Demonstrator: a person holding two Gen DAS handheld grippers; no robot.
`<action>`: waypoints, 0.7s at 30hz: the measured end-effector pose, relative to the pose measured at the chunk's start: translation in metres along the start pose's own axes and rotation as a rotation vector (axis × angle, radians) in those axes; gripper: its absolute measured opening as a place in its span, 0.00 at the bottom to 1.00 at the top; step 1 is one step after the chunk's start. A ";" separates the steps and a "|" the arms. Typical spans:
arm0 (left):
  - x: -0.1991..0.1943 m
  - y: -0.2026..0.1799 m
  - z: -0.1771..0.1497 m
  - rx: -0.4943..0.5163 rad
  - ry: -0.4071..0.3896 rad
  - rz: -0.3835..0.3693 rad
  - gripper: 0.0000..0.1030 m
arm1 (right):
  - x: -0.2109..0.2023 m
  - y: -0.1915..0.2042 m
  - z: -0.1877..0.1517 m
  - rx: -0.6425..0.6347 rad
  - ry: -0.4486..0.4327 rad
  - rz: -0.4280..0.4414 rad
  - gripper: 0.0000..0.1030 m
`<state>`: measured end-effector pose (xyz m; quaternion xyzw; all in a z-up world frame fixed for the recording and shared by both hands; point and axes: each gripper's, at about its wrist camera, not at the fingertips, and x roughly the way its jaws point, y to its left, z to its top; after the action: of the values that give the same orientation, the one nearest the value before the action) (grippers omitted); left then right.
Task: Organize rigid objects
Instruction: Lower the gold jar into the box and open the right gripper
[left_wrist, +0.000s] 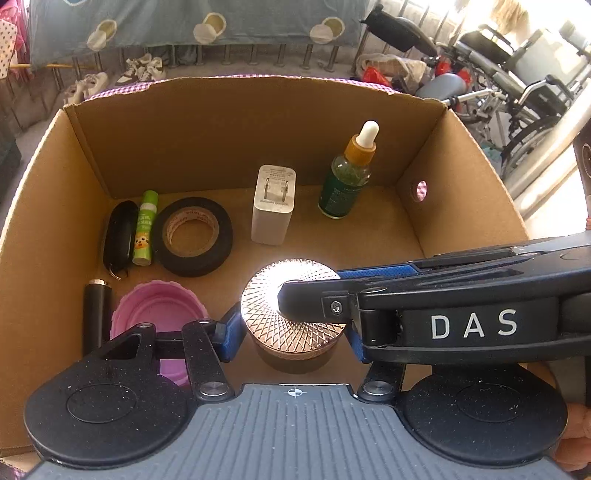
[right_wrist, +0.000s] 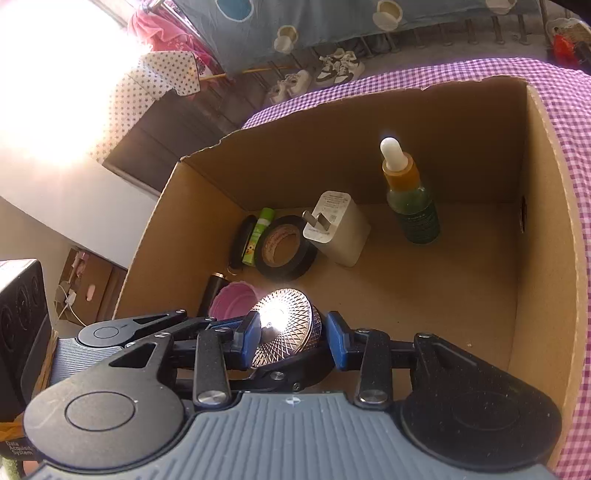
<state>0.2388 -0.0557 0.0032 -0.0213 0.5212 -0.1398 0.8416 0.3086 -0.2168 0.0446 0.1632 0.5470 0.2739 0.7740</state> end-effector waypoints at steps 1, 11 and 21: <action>0.001 0.000 0.000 0.000 0.005 -0.002 0.55 | 0.000 0.000 0.000 0.002 0.004 0.001 0.41; -0.004 0.000 -0.003 0.002 -0.011 -0.034 0.67 | -0.007 0.006 -0.002 -0.023 -0.046 -0.024 0.41; -0.060 -0.024 -0.023 0.102 -0.195 -0.030 0.78 | -0.093 0.015 -0.053 0.061 -0.362 0.092 0.41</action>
<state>0.1890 -0.0610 0.0492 0.0003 0.4288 -0.1760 0.8861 0.2318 -0.2632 0.1048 0.2580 0.3991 0.2585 0.8411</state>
